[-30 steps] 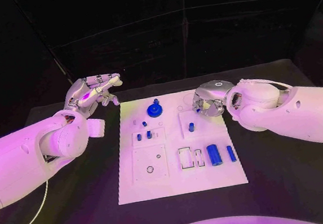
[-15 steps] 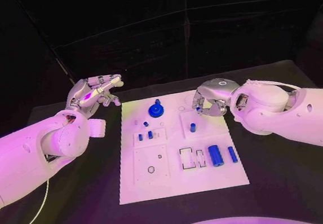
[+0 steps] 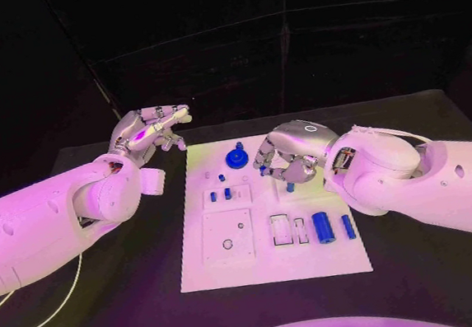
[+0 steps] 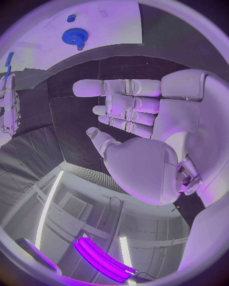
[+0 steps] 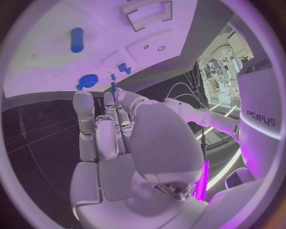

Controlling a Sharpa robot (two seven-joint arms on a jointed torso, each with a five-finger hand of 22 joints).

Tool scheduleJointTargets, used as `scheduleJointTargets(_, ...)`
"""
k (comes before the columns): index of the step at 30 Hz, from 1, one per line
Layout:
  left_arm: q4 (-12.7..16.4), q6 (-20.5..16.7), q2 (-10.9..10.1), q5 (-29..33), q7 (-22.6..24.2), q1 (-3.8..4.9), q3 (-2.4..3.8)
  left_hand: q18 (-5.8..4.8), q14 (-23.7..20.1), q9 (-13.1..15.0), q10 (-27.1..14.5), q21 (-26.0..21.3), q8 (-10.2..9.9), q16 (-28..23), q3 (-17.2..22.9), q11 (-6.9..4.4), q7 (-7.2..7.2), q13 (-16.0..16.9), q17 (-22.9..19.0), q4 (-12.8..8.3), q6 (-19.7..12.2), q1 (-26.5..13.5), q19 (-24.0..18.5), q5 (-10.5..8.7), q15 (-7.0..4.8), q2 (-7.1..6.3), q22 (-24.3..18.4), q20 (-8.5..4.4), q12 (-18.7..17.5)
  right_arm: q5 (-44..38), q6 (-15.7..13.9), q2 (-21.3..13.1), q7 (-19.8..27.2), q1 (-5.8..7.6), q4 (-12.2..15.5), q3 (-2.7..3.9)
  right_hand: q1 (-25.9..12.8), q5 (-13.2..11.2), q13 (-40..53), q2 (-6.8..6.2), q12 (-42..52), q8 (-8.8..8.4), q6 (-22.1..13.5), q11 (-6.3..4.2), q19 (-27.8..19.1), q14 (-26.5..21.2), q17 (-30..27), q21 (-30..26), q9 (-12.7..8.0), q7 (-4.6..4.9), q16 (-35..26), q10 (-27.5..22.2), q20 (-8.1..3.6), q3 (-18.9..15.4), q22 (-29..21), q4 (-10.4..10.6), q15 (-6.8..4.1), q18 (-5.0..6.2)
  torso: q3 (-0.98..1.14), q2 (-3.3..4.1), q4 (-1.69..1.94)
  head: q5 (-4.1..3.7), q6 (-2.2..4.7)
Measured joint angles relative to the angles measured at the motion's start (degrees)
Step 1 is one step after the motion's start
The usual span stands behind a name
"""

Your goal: Assemble the parts on the task board

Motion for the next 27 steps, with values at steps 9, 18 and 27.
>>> scheduleJointTargets(9,0.06,0.00,0.12,0.03,-0.09,0.07,0.00,0.00,0.00,0.00,-0.20,0.00,0.00,0.00,0.00,-0.21,0.00,0.00,-0.02,0.00,0.00,0.24,0.00,0.00,0.00,0.24,0.00,0.00,0.00,1.98,-0.60,4.04,3.00,-3.30,-1.81,-0.08,0.00,0.00,0.00,0.00,-0.34,-0.22,0.16,0.00,0.00,0.00,0.08,0.00,-0.02,0.15,0.00,0.00,0.00,0.29,-0.01,-0.29,0.00,0.00,-0.04,-0.02,-0.04,2.83,-1.11)
scheduleJointTargets(18,0.11,0.00,0.74,0.04,-0.10,0.18,0.00,0.00,0.00,0.00,-0.20,-0.21,0.00,0.00,0.00,-0.21,0.00,0.00,-0.10,0.00,0.00,0.24,0.00,0.00,0.00,0.24,-0.04,0.00,0.00,3.09,-0.21,7.59,5.46,-6.33,-4.24,-0.09,-0.41,0.00,0.00,-0.03,-0.34,-0.22,0.15,0.00,0.00,0.00,0.10,0.00,-0.03,0.16,0.00,0.00,0.00,0.47,-0.08,-0.48,0.00,0.00,0.02,-0.04,-0.12,4.75,-2.07)
scheduleJointTargets(27,-0.01,0.02,1.24,0.06,-0.18,0.22,0.00,0.00,0.00,0.01,-0.20,-0.21,0.00,0.00,0.00,-0.21,0.00,0.00,-0.09,0.00,0.00,0.24,0.00,0.00,0.00,0.24,-0.04,0.00,0.00,3.17,0.90,9.15,6.24,-7.24,-5.90,-0.13,-0.45,0.00,0.00,0.01,-0.34,-0.22,0.15,0.00,0.00,0.00,0.09,0.00,-0.05,0.15,0.00,0.00,0.00,0.47,-0.15,-0.48,0.00,0.00,0.07,-0.03,-0.12,5.97,-2.71)
